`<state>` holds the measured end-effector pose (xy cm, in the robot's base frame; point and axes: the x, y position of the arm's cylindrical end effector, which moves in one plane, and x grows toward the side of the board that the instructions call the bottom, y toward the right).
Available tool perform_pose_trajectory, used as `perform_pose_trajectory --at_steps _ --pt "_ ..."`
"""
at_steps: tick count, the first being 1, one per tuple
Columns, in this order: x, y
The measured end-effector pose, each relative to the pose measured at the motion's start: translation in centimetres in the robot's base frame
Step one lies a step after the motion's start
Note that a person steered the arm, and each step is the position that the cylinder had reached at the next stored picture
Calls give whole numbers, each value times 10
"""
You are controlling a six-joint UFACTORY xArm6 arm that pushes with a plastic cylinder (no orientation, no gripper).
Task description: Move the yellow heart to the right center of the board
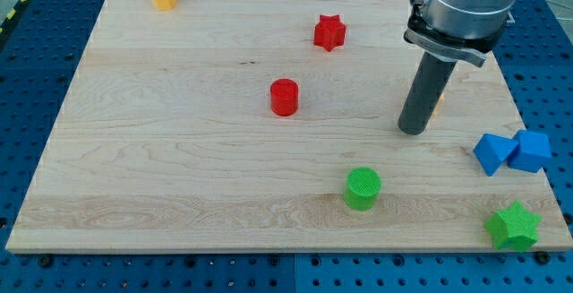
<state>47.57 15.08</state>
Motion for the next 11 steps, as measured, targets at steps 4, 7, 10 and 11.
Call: perform_pose_trajectory --at_steps 4,7,10,11 --pt "-19 7" --pt "-37 -5" --pt "-52 30" --pt "-49 28"
